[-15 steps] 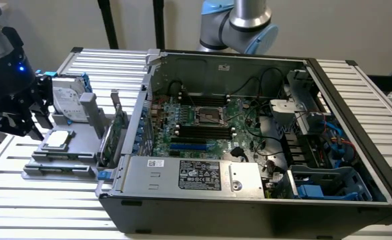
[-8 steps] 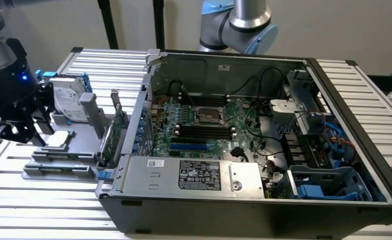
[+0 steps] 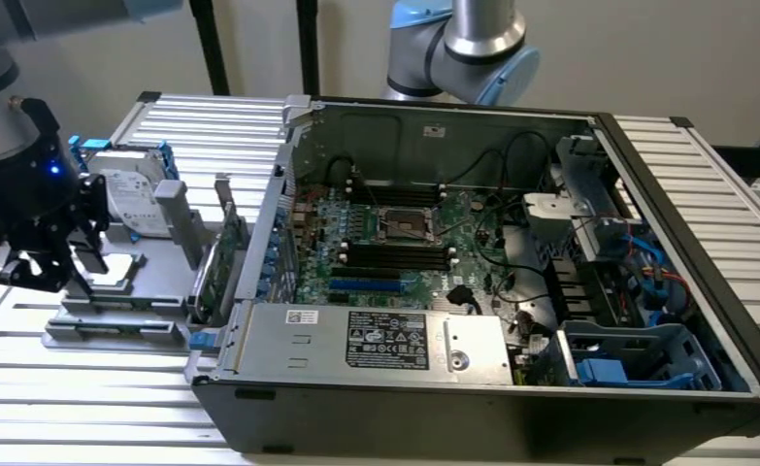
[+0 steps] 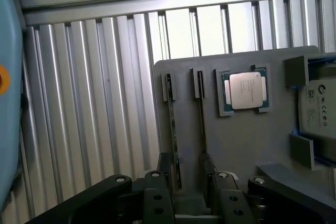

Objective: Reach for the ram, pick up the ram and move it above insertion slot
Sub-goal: 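Pick up the ram and move it above insertion slot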

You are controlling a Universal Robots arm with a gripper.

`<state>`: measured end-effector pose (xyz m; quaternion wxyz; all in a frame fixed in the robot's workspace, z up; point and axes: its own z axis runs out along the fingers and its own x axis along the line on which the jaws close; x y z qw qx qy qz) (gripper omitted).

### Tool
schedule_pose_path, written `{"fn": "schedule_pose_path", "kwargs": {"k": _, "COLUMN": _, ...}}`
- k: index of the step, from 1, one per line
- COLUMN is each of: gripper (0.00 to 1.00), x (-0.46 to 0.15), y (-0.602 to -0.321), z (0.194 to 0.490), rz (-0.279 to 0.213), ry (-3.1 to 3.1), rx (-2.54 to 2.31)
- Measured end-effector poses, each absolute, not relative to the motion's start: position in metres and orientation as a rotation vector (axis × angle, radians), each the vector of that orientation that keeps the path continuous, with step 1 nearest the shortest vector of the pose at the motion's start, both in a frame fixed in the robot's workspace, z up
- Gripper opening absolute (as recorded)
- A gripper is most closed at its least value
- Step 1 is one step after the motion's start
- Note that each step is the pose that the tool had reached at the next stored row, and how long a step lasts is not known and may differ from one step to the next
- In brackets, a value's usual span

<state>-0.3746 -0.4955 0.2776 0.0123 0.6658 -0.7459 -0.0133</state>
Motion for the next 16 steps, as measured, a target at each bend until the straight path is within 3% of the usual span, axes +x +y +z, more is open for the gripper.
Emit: {"fn": "schedule_pose_path", "kwargs": {"k": 16, "gripper": 0.36, "x": -0.378, "y": -0.501, "z": 0.255, "rz": -0.034, "ry": -2.251, "rx": 2.161}}
